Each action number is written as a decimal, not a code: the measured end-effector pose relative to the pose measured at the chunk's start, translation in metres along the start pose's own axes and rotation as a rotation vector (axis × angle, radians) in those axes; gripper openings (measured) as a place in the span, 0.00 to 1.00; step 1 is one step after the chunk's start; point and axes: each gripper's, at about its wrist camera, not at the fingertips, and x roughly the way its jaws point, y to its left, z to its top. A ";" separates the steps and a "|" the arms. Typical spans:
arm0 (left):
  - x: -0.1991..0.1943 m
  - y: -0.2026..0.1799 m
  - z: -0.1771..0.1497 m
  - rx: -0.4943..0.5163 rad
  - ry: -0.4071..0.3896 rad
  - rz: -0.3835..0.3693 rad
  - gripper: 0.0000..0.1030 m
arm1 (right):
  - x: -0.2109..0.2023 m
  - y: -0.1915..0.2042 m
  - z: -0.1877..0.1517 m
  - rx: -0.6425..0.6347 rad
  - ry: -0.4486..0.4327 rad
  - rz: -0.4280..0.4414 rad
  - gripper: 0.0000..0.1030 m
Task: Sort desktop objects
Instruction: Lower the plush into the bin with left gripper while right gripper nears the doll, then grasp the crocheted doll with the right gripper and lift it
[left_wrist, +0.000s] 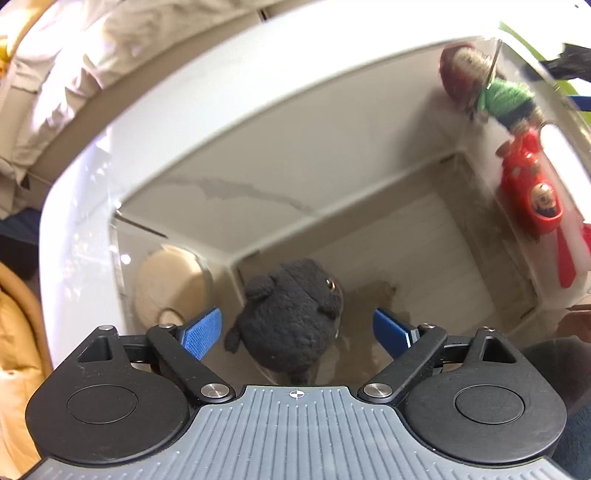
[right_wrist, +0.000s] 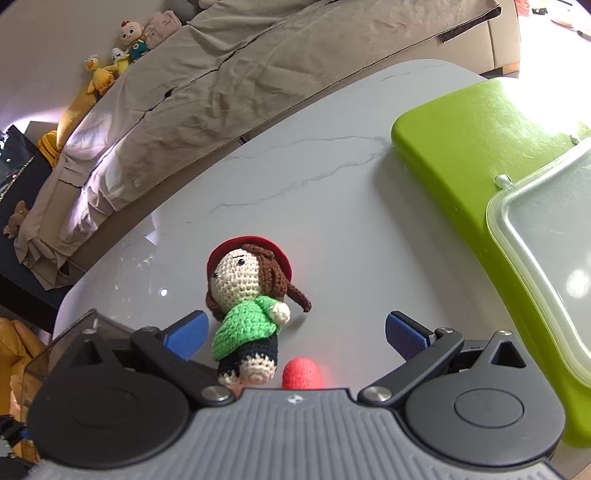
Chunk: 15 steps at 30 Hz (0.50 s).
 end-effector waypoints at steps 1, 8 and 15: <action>-0.005 0.001 0.000 -0.003 -0.004 -0.009 0.91 | 0.006 0.002 0.001 -0.008 0.002 -0.002 1.00; -0.056 0.003 -0.008 -0.026 0.019 -0.179 0.96 | 0.039 0.003 0.007 0.002 0.013 0.025 1.00; -0.065 0.010 -0.015 -0.091 0.061 -0.272 0.97 | 0.062 -0.007 0.002 0.067 0.047 0.145 0.91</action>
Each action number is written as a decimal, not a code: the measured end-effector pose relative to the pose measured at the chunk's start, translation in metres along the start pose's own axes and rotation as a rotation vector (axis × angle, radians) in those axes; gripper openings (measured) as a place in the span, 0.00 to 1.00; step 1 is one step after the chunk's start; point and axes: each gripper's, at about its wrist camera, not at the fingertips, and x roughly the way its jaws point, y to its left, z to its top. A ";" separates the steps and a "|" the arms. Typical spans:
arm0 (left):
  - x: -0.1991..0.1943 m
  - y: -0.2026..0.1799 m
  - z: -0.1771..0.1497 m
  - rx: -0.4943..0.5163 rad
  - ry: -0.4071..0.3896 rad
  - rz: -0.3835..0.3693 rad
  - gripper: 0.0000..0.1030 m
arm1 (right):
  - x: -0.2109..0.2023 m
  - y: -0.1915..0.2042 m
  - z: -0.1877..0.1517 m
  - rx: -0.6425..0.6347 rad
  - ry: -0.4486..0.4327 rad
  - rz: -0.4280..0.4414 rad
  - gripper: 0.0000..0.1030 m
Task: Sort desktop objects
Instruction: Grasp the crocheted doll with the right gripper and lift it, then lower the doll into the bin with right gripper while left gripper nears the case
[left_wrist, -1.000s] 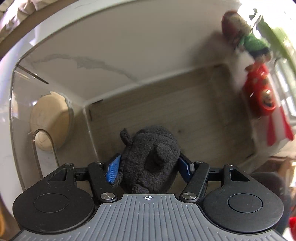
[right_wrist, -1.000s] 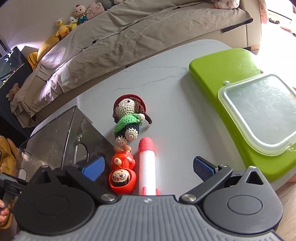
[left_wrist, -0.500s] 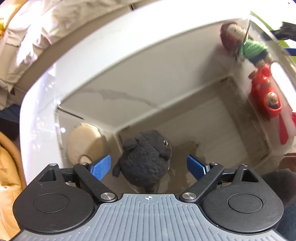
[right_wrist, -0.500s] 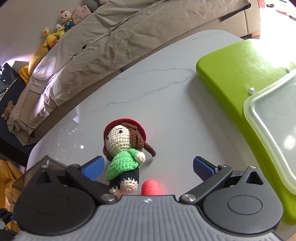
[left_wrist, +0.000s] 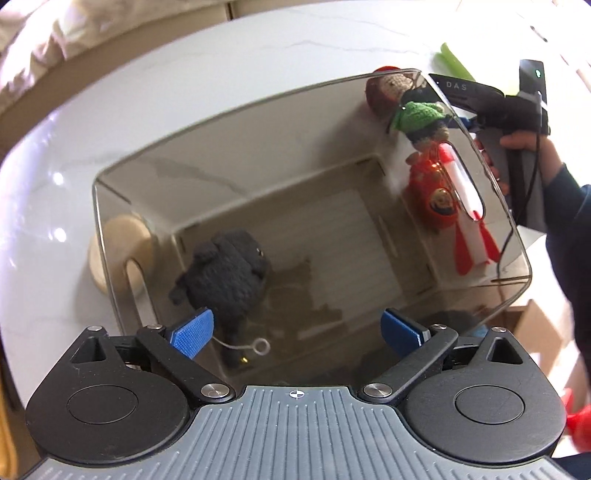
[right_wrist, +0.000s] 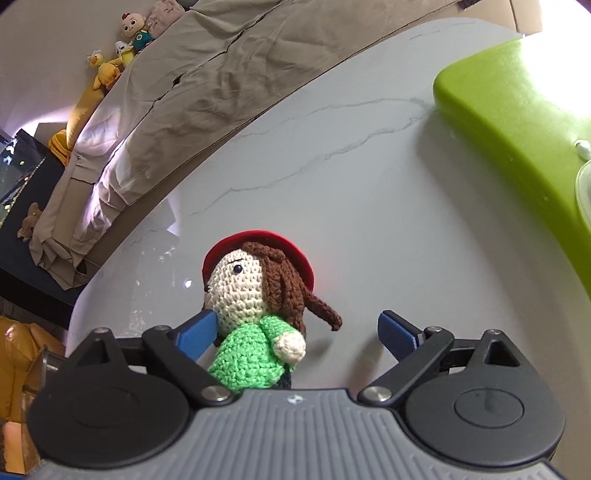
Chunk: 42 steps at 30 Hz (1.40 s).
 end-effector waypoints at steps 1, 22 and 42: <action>0.001 0.001 0.000 -0.014 0.009 -0.008 0.98 | 0.002 0.001 0.000 -0.002 0.003 0.011 0.90; -0.025 0.056 -0.034 -0.190 -0.134 -0.103 0.99 | -0.151 0.104 0.021 -0.288 -0.182 0.001 0.42; -0.016 0.125 -0.088 -0.256 -0.200 -0.196 1.00 | -0.066 0.256 -0.092 -0.594 0.379 -0.230 0.43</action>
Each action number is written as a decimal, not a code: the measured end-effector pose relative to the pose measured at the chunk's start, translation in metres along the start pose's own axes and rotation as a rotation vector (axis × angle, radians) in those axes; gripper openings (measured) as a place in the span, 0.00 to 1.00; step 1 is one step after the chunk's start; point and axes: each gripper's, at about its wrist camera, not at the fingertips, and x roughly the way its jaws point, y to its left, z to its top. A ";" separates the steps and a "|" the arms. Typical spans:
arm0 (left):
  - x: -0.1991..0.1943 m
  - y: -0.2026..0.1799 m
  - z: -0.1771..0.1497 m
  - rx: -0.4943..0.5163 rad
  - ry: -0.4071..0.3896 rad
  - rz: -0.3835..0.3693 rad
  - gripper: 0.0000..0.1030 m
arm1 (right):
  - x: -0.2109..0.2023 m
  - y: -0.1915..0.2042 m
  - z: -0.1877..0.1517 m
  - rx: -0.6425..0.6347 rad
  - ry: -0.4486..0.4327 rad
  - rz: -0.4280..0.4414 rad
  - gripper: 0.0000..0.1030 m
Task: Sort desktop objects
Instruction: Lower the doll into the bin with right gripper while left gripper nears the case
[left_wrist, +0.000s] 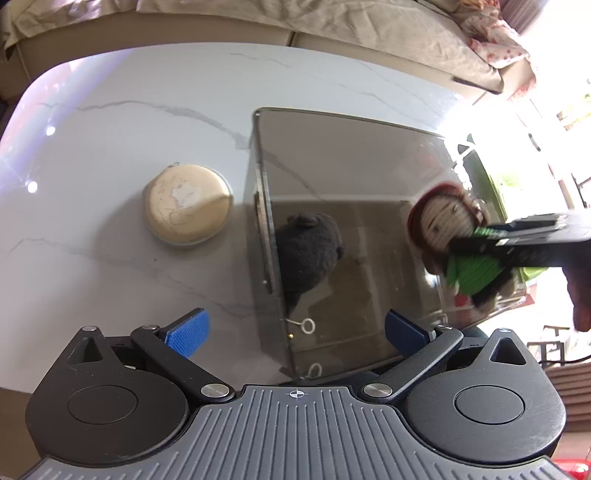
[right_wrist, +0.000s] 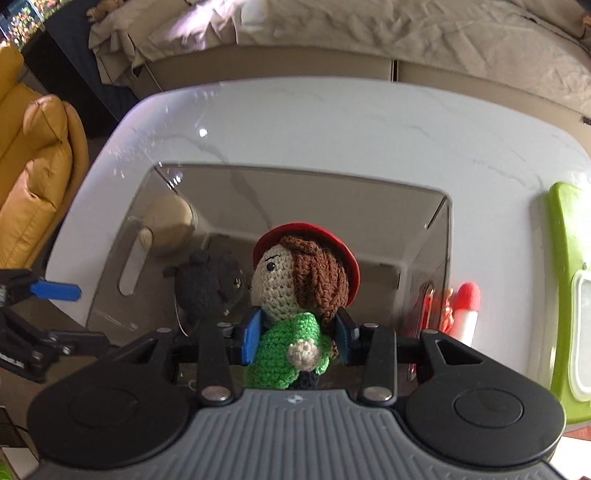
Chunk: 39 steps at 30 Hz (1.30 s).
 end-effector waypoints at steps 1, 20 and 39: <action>0.000 0.004 -0.001 -0.005 -0.004 -0.003 1.00 | 0.011 0.005 0.000 -0.006 0.035 -0.017 0.43; 0.014 0.066 -0.006 -0.117 -0.005 -0.060 1.00 | 0.081 0.051 -0.009 -0.023 0.240 -0.113 0.56; 0.087 0.175 0.045 -0.604 -0.124 -0.165 1.00 | 0.040 0.044 0.003 0.015 0.166 -0.061 0.71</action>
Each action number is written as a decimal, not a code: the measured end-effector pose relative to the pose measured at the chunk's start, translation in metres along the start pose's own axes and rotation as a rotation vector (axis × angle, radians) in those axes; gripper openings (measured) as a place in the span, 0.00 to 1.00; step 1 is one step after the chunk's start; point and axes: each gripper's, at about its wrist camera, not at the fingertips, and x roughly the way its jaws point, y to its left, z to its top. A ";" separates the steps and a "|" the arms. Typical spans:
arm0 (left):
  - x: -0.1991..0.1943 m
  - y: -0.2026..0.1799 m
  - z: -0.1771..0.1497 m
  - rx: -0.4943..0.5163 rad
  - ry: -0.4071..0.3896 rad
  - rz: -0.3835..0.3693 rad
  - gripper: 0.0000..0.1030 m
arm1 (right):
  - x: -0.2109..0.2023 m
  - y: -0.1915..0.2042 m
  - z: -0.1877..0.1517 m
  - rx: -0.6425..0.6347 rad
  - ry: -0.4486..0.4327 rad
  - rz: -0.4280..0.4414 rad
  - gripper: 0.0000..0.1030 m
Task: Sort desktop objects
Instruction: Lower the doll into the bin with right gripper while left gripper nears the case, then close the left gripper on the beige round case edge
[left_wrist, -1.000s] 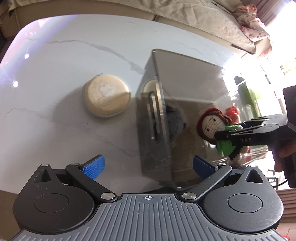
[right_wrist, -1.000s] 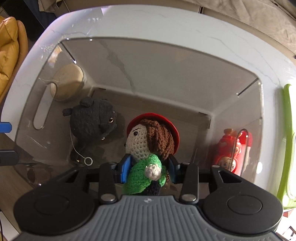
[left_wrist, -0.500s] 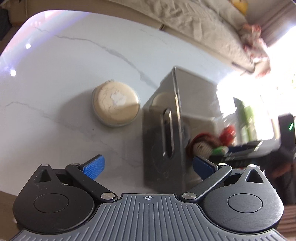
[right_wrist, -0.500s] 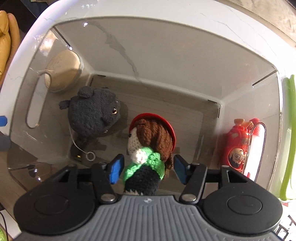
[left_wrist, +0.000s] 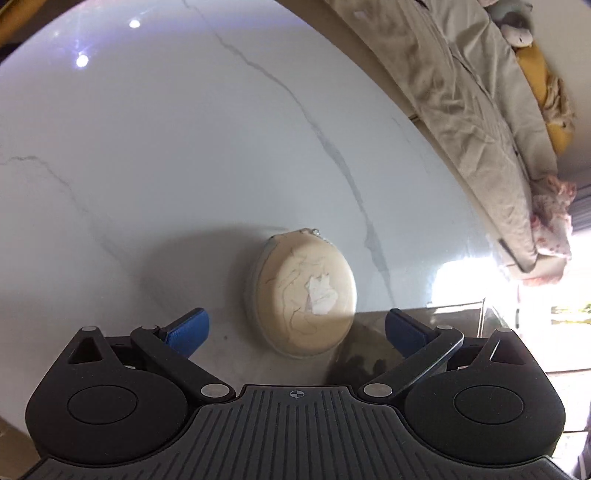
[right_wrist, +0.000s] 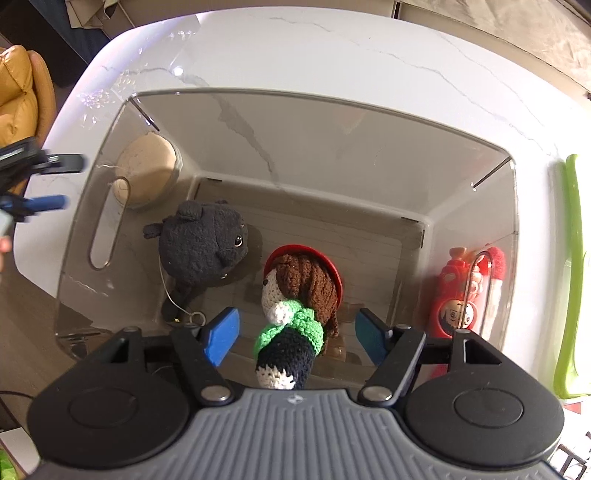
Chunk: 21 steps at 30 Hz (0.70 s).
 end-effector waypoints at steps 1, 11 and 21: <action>0.007 0.001 0.001 0.004 -0.010 -0.012 1.00 | -0.002 -0.001 0.000 0.004 -0.001 0.002 0.71; 0.051 0.015 0.000 0.063 0.024 -0.175 1.00 | -0.021 -0.006 0.006 0.044 -0.024 0.077 0.69; 0.057 0.013 0.002 0.089 0.039 -0.208 1.00 | -0.064 0.122 0.125 -0.545 -0.225 -0.059 0.89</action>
